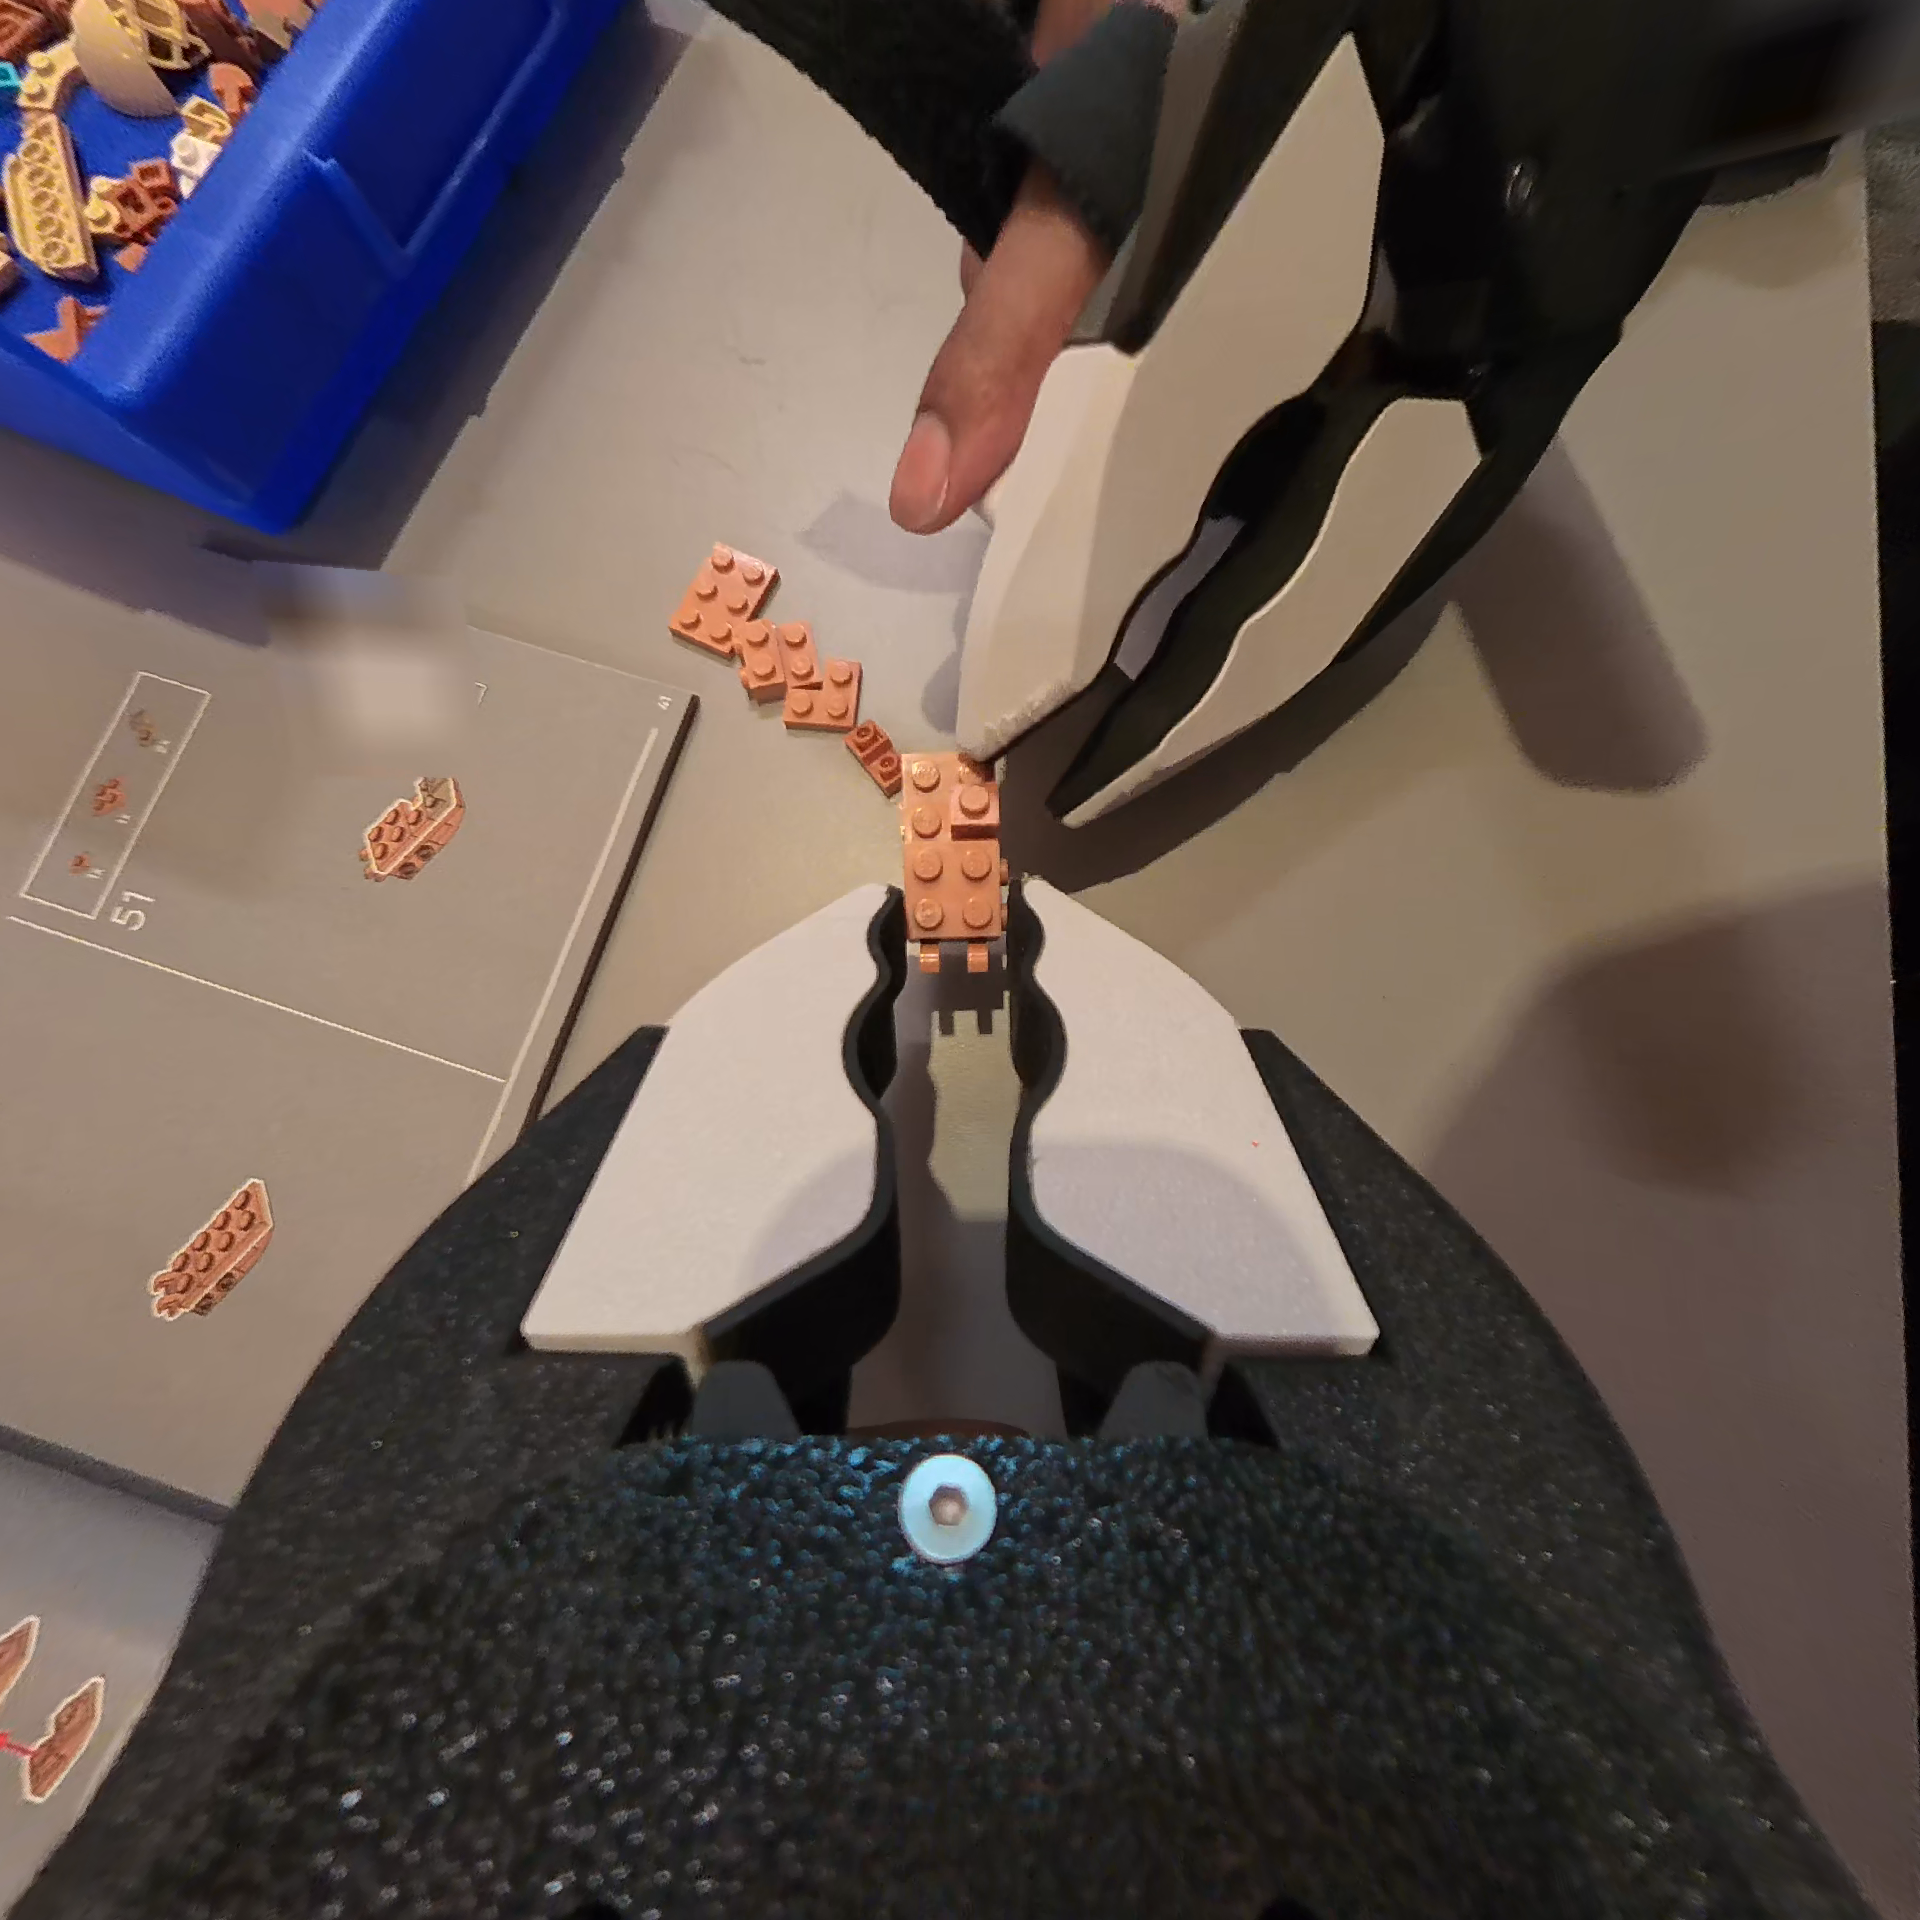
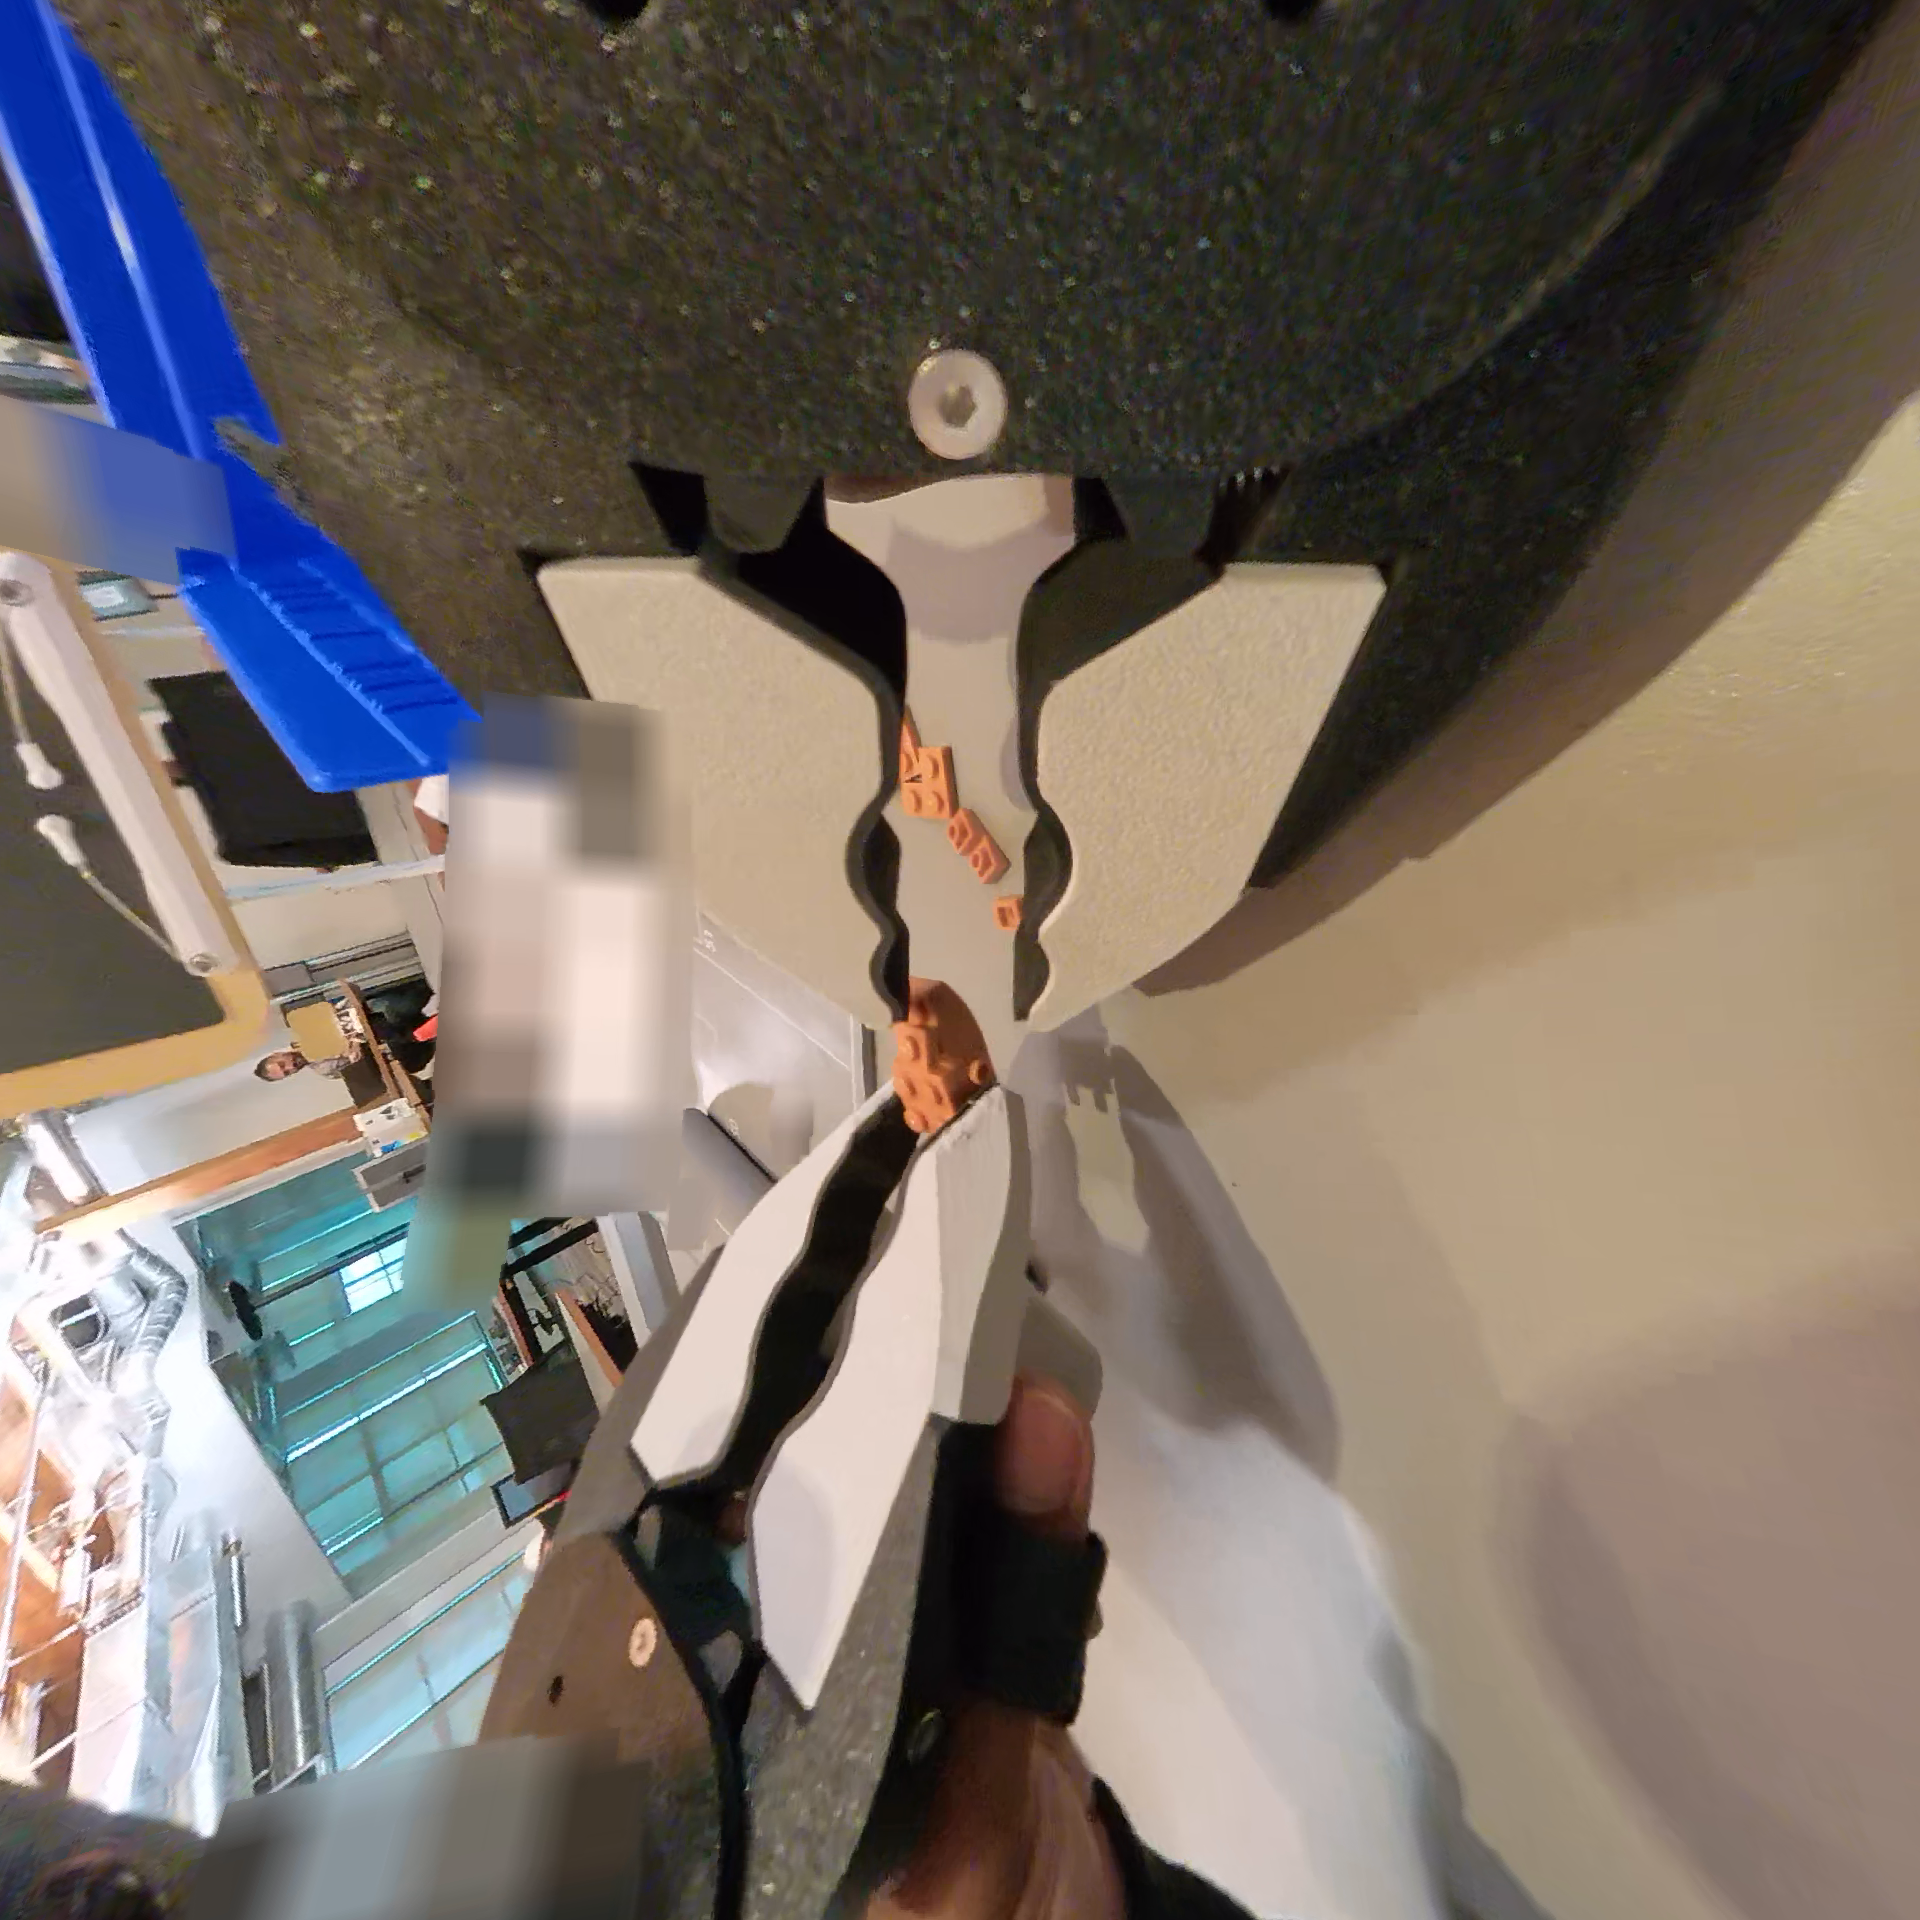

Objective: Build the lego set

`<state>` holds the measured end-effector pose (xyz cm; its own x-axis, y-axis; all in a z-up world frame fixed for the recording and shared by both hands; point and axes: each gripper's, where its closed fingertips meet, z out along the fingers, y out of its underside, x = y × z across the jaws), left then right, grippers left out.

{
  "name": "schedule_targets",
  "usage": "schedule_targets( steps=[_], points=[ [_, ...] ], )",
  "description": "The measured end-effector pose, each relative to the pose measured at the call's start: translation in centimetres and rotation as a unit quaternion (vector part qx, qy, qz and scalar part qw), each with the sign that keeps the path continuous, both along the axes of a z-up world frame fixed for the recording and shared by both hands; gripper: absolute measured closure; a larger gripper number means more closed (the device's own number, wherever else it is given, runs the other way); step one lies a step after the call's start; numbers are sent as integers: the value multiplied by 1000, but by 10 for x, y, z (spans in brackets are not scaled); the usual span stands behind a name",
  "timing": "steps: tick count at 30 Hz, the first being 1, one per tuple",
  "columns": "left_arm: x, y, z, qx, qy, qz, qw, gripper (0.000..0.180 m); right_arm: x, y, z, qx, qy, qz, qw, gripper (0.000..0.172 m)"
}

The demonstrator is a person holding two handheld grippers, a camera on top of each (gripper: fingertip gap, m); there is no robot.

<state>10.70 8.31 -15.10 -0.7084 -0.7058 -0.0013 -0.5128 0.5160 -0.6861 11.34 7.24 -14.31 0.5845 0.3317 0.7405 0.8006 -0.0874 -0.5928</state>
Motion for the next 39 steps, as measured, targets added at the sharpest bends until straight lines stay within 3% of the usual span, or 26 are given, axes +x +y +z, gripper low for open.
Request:
schedule_targets(
  steps=[25, 39],
  points=[
    [-5, -3, -3, 3, 17, -10, 1000, 163, -6, 8, -1, 46, -183, 3, 982, 155],
    [-9, -6, 0, -9, 18, -29, 999, 163, -11, 6, 1, 48, -195, 21, 979, 155]
  ],
)
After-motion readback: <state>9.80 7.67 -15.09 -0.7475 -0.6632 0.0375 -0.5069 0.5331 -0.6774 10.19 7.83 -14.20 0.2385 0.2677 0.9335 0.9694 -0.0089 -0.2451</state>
